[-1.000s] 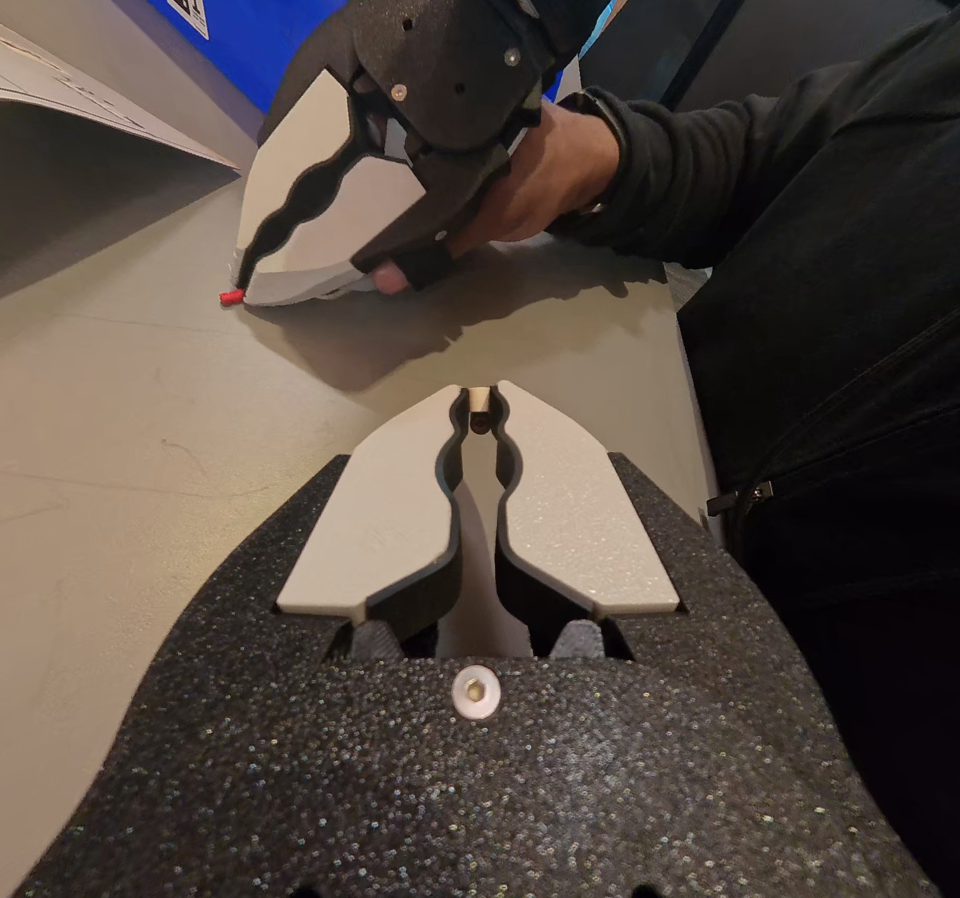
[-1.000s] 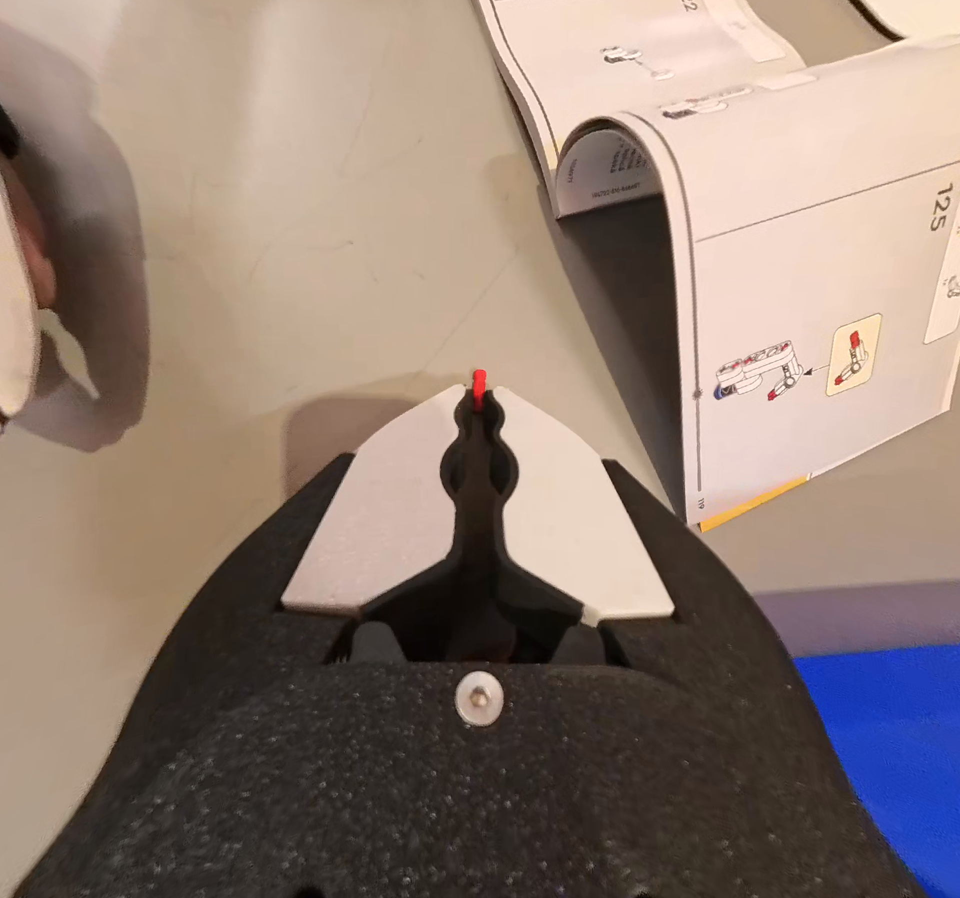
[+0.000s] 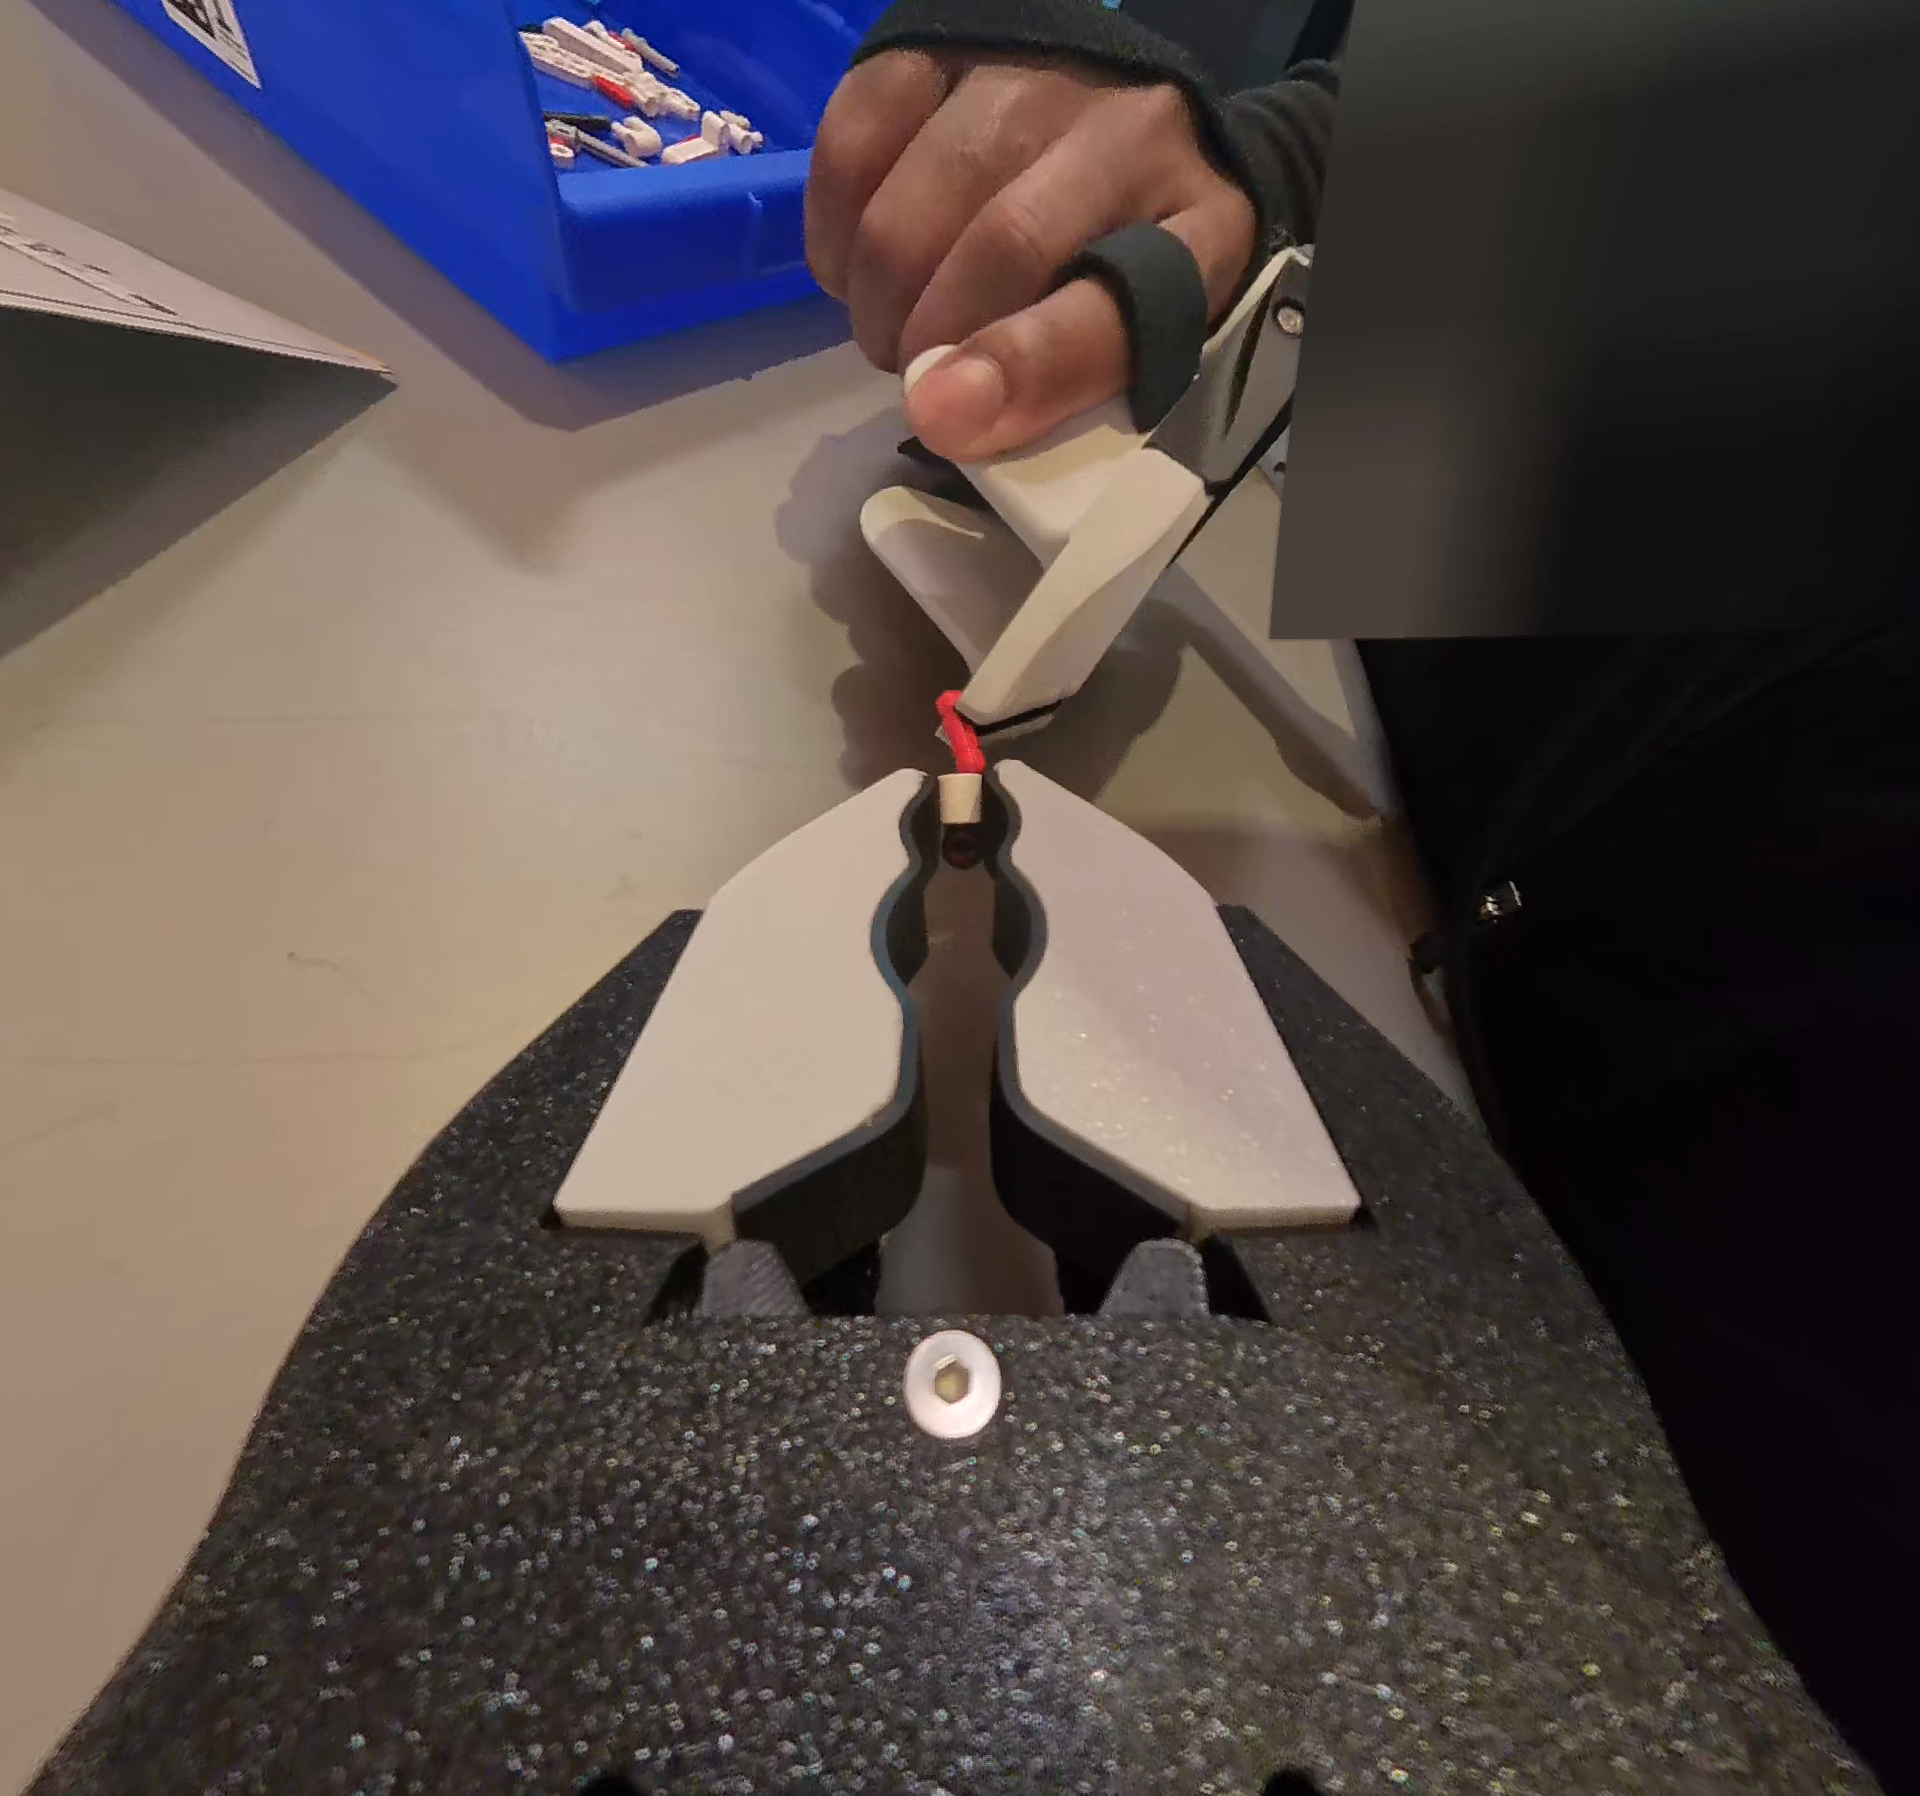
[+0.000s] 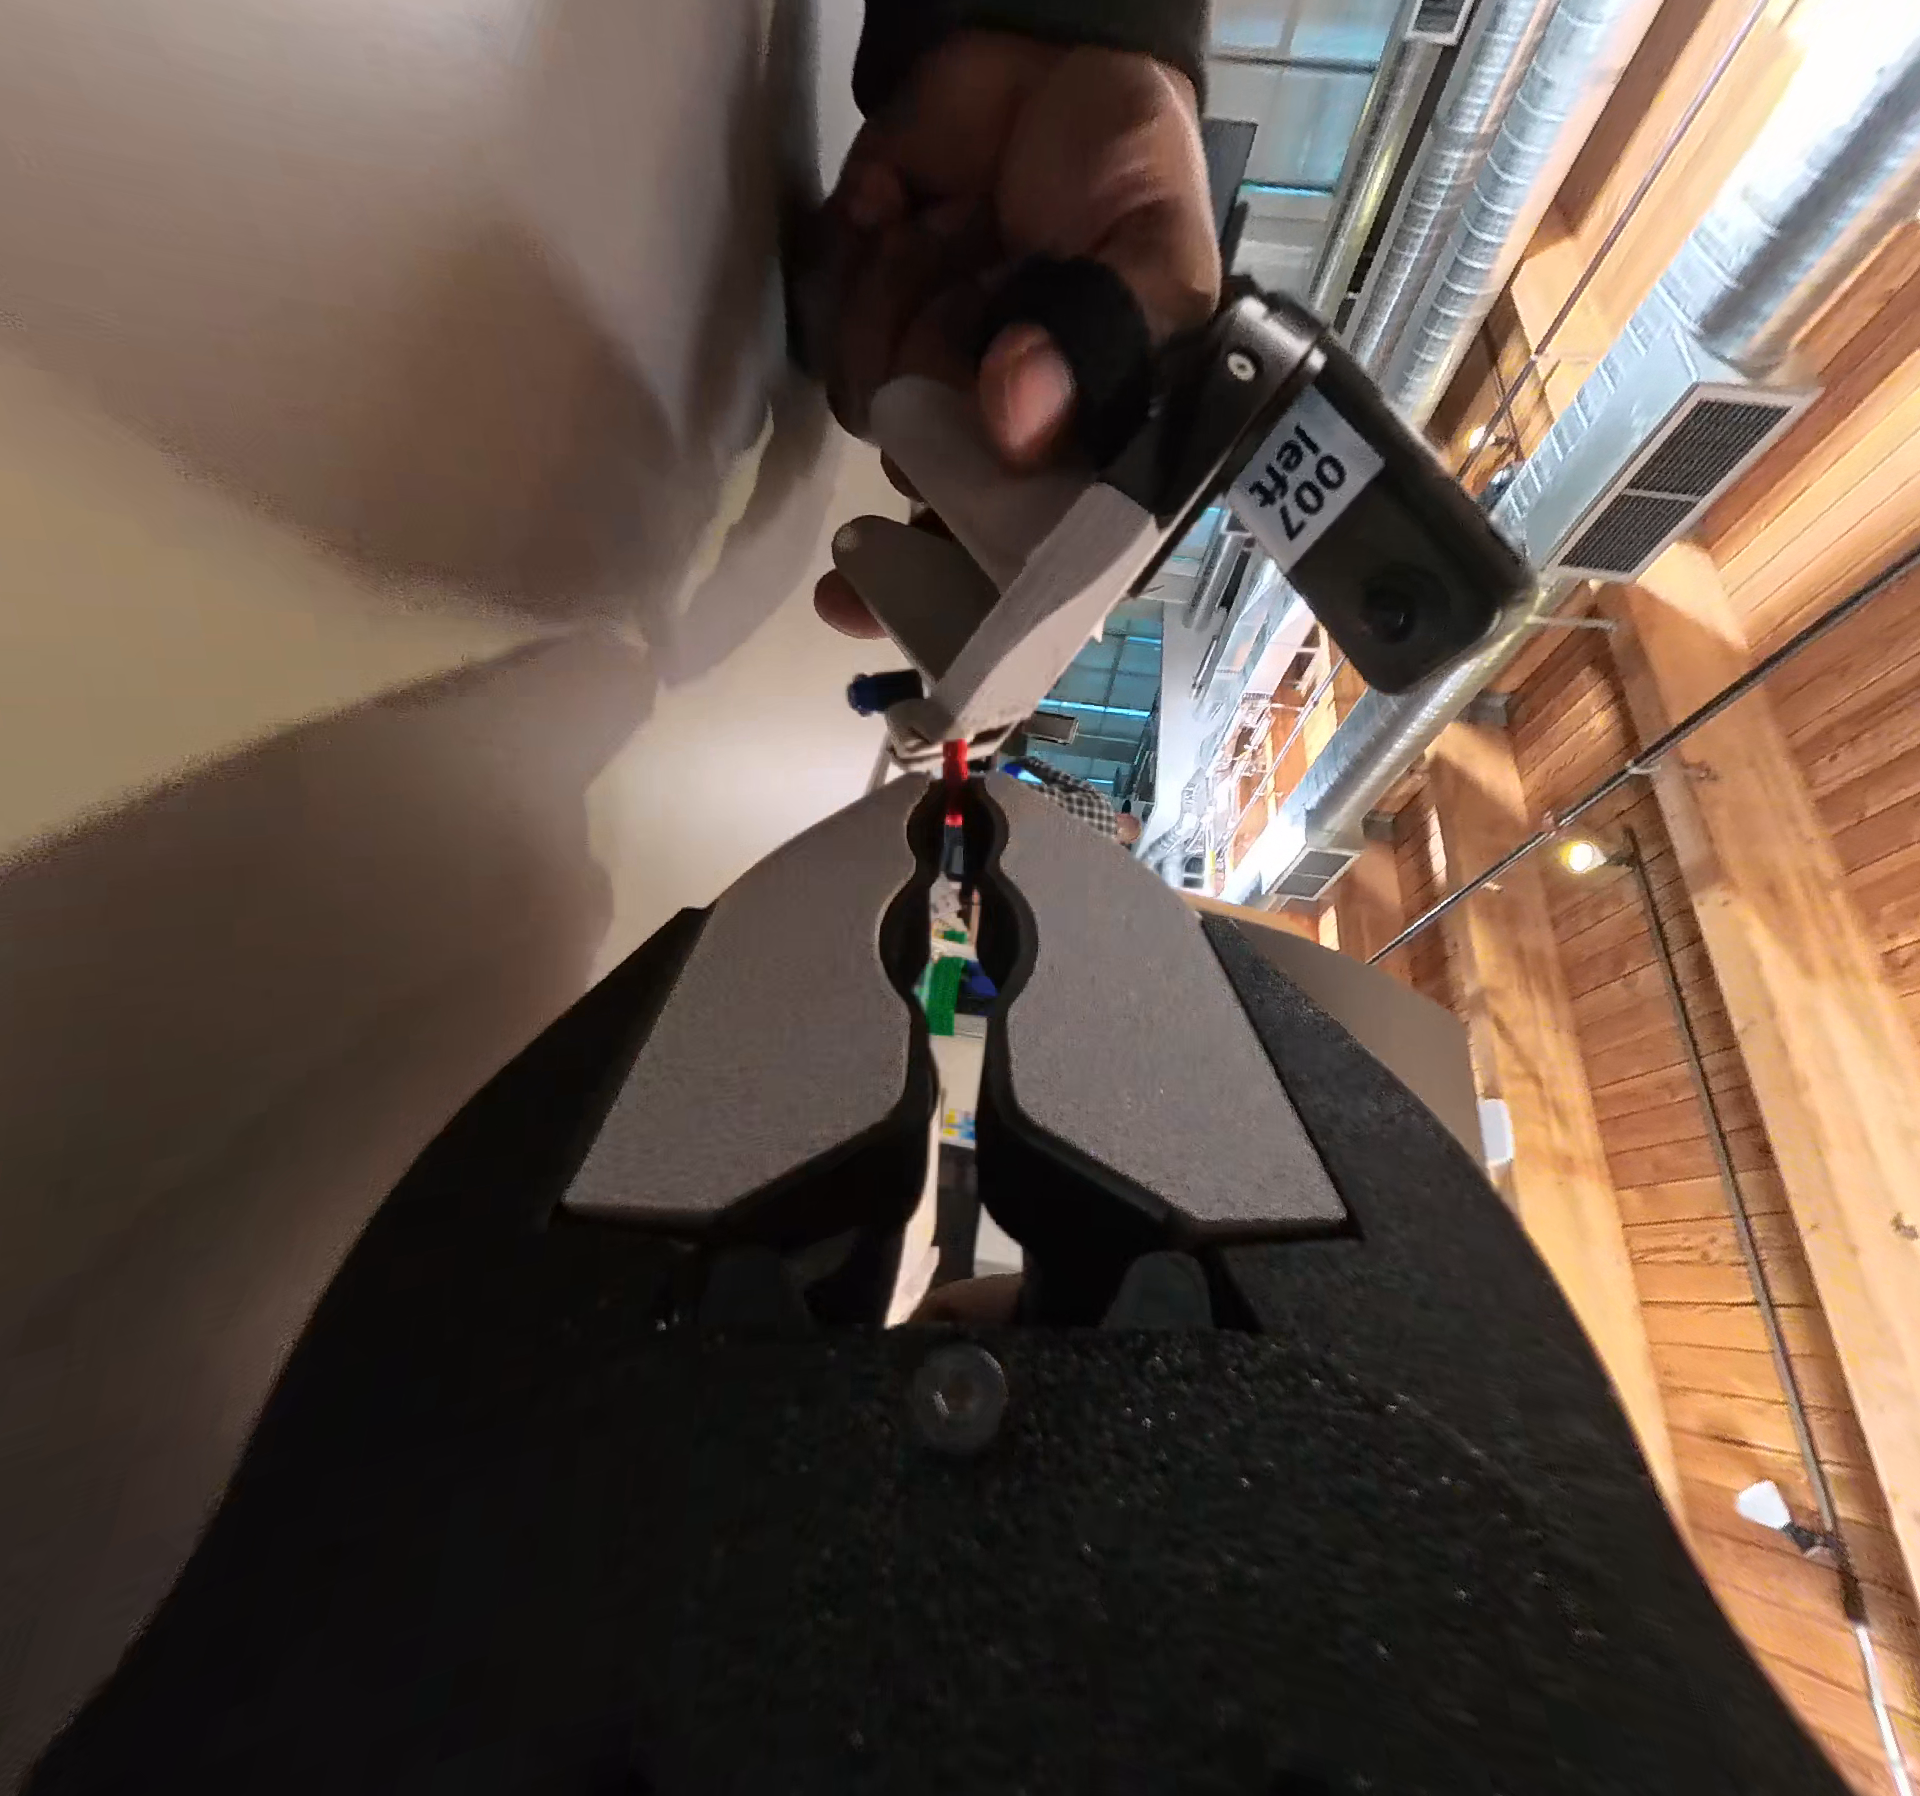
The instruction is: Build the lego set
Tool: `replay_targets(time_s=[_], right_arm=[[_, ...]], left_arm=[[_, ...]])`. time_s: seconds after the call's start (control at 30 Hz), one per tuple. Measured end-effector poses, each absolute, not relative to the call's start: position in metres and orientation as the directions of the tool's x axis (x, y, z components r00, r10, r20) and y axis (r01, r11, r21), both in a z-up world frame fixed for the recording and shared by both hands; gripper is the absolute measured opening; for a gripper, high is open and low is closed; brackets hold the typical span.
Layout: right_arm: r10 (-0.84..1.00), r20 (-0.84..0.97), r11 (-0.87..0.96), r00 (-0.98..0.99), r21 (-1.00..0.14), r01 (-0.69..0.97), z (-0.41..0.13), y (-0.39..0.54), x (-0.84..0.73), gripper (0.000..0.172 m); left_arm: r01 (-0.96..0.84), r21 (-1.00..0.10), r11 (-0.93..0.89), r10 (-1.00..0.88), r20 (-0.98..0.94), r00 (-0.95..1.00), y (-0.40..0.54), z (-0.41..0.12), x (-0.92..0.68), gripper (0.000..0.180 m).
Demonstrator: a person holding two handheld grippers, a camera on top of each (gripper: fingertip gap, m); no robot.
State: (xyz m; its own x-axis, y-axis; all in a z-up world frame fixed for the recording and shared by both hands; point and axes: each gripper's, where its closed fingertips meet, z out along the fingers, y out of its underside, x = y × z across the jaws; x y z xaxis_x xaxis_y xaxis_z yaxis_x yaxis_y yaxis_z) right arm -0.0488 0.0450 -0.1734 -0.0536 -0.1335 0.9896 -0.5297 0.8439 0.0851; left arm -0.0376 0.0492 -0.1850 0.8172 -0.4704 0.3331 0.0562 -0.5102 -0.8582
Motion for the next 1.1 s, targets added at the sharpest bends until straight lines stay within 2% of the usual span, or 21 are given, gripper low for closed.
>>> replay_targets(time_s=[0.43,1.1], right_arm=[[-0.211,0.975,0.816,0.072,0.216,-0.536,-0.168,0.039,-0.041,0.002],[-0.231,0.972,0.852,-0.037,0.184,-0.491,-0.176,0.044,-0.044,0.002]], left_arm=[[0.103,-0.819,-0.565,-0.509,0.444,0.738,0.044,-0.183,-0.025,0.008],[-0.002,-0.843,-0.537,-0.468,0.296,0.833,0.049,-0.192,-0.03,0.008]])
